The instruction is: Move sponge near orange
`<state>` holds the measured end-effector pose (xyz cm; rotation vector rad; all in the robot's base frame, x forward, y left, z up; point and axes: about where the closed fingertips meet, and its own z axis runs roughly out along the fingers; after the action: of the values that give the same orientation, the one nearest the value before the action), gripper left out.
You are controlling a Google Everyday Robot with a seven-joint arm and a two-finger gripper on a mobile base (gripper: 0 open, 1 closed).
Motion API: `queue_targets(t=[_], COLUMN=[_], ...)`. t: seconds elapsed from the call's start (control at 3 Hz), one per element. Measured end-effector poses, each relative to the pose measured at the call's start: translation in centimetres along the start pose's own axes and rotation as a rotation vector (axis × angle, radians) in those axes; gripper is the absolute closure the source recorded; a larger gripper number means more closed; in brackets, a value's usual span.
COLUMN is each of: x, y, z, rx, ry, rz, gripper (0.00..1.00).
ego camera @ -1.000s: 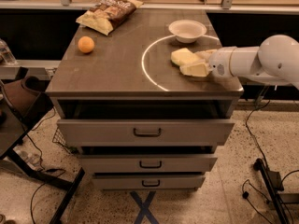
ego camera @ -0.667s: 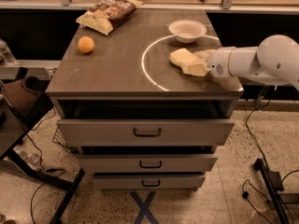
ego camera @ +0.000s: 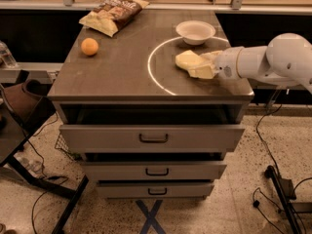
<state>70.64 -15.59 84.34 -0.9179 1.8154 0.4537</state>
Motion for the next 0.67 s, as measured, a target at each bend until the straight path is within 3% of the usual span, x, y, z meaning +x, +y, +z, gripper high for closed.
queue_targets(t=[0.67], x=[-5.5], y=[1.6], z=[-0.7], rx=[0.022], ry=[0.080], rz=[-0.156], gripper=[1.00])
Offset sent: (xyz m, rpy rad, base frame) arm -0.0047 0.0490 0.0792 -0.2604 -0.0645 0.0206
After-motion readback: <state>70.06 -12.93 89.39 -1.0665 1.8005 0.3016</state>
